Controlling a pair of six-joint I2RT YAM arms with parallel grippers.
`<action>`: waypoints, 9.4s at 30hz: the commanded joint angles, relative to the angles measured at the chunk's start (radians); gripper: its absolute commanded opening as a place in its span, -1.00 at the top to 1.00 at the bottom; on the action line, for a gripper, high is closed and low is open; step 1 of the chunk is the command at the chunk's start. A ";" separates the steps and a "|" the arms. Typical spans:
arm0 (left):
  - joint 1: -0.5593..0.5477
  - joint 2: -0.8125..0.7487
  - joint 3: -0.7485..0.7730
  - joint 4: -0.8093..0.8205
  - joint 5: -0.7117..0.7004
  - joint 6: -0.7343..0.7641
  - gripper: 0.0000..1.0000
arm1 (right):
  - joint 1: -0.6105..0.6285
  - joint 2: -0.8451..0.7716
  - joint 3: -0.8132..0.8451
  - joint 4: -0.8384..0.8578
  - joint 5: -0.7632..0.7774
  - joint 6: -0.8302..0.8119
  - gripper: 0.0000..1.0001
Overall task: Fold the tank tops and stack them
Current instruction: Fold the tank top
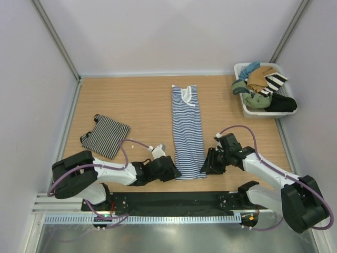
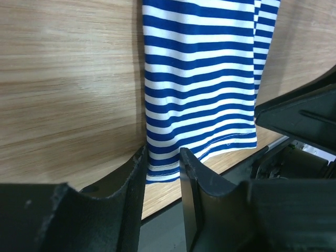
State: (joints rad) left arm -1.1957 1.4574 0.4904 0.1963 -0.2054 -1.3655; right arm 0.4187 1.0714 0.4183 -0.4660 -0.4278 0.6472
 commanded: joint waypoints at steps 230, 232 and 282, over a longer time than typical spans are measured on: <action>0.690 0.684 1.203 -0.529 0.333 0.861 0.89 | -0.009 0.901 1.047 0.125 0.557 -0.337 0.98; 0.691 0.675 1.203 -0.532 0.336 0.864 0.99 | -0.008 0.882 1.039 0.130 0.554 -0.337 0.98; 0.634 0.327 0.783 -0.397 0.385 0.714 0.23 | -0.024 0.521 0.630 0.234 0.229 -0.239 0.53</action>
State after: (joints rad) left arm -0.5396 1.8030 1.3510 -0.3023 0.0978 -0.5995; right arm 0.3939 1.6115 1.0866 -0.2623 -0.0093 0.3954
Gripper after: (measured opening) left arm 0.433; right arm 0.276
